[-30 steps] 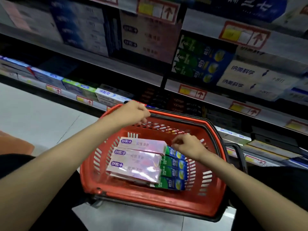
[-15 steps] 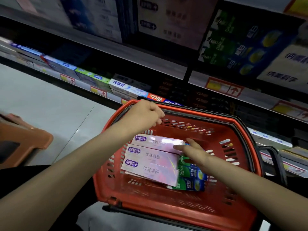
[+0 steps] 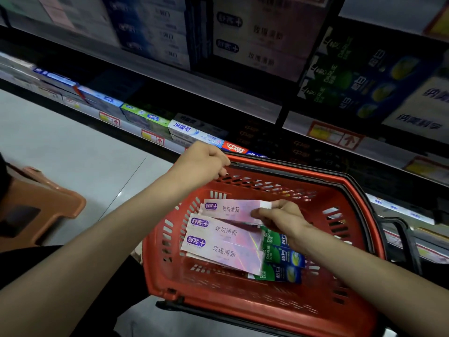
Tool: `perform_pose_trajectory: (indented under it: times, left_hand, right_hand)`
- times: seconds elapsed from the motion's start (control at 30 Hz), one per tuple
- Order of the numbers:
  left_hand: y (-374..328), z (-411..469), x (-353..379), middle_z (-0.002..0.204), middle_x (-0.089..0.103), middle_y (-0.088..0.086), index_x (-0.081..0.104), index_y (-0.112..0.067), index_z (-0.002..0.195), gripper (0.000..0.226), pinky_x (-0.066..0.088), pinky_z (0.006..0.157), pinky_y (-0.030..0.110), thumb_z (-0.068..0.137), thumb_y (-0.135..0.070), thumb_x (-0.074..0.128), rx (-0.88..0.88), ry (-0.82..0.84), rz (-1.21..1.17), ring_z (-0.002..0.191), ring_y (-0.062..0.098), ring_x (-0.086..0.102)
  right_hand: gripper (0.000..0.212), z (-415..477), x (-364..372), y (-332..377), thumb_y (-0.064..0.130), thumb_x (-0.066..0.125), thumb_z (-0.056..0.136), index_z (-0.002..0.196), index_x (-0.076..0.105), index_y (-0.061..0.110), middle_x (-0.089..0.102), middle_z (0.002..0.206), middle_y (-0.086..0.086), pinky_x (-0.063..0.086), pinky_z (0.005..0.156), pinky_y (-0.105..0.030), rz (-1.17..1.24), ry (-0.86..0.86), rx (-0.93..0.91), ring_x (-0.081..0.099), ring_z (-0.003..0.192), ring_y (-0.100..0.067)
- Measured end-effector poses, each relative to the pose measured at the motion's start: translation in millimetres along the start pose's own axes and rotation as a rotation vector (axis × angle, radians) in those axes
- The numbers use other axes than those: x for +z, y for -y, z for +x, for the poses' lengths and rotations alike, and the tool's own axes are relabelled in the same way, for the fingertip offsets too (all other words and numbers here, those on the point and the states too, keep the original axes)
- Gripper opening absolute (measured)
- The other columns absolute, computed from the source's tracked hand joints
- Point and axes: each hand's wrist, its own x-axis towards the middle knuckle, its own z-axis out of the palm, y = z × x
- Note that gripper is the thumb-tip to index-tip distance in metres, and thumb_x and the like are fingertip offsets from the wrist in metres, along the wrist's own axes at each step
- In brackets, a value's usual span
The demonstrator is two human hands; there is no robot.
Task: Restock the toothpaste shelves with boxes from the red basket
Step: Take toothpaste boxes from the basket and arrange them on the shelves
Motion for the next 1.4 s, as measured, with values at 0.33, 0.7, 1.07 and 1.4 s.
perform_pose_trajectory:
  times: [0.33, 0.7, 1.07, 1.4]
  left_hand:
    - [-11.9, -11.1, -31.1, 0.094, 0.078, 0.001, 0.077, -0.019, 0.095, 0.020, 0.055, 0.088, 0.037, 0.097, -0.029, 0.060, 0.037, -0.182, -0.115, 0.094, 0.020, 0.072]
    - [-41.3, -33.7, -34.0, 0.118, 0.076, 0.006, 0.067, -0.019, 0.129, 0.052, 0.053, 0.097, 0.039, 0.100, -0.056, 0.047, 0.103, -0.170, -0.840, 0.111, 0.022, 0.073]
    - [-55.7, -35.3, -12.0, 0.104, 0.074, -0.002, 0.073, -0.021, 0.104, 0.015, 0.045, 0.081, 0.031, 0.096, -0.031, 0.065, 0.154, -0.132, -0.955, 0.102, 0.017, 0.066]
    - [-49.0, -34.3, -6.6, 0.102, 0.076, -0.002, 0.076, -0.024, 0.086, 0.013, 0.044, 0.077, 0.030, 0.095, -0.026, 0.067, 0.085, -0.093, -0.947, 0.091, 0.016, 0.065]
  right_hand:
    - [0.032, -79.5, -50.9, 69.1, 0.020, 0.091, 0.064, 0.090, 0.079, 0.006, 0.073, 0.088, -0.015, 0.056, 0.090, -0.045, 0.274, 0.051, -0.168, 0.068, 0.085, -0.027]
    - [0.027, -129.6, -100.8, 128.7, 0.018, 0.064, 0.089, 0.111, 0.070, 0.003, 0.076, 0.094, -0.011, 0.062, 0.084, -0.033, 0.744, 0.110, -0.440, 0.073, 0.078, -0.018]
    - [0.036, -123.8, -108.2, 131.0, 0.016, 0.056, 0.098, 0.130, 0.065, 0.004, 0.073, 0.125, -0.014, 0.054, 0.098, -0.034, 0.683, 0.129, -0.562, 0.071, 0.098, -0.018]
    - [0.028, -121.0, -110.1, 126.0, 0.010, 0.058, 0.090, 0.106, 0.081, 0.009, 0.068, 0.106, -0.012, 0.035, 0.097, -0.036, 0.700, 0.059, -0.504, 0.046, 0.093, -0.033]
